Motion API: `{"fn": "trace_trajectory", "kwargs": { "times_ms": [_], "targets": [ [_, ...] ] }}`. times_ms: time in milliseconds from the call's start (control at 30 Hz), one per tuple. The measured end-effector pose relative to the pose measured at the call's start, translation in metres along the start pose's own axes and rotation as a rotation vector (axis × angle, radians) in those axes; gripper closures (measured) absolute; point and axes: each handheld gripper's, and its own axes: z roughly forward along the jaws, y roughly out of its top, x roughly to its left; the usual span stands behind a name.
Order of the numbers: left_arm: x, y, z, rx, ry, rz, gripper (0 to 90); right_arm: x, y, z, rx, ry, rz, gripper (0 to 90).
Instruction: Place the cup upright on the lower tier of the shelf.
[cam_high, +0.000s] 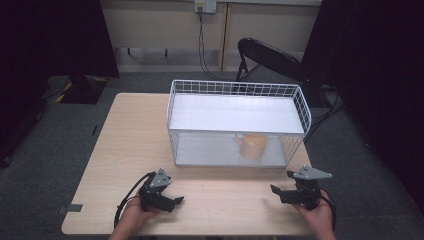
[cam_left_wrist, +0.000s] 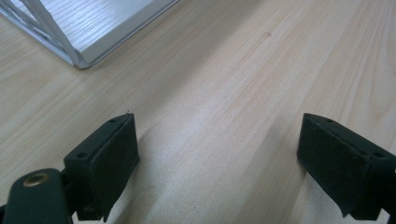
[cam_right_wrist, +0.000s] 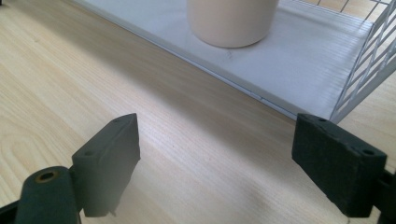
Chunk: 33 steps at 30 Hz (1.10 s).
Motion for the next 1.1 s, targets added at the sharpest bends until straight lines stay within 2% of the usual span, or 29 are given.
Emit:
{"fn": "trace_trajectory", "kwargs": {
  "times_ms": [267, 1100],
  "targets": [
    [0.000, 0.000, 0.000, 0.000, 0.000, 0.000, 12.1, -0.004, -0.010, -0.003, 0.019, 0.003, -0.026, 14.7],
    [0.000, 0.000, 0.000, 0.000, 0.000, 0.000, 12.1, -0.013, -0.033, -0.007, 0.058, 0.014, -0.056, 14.7]
  ]
}}
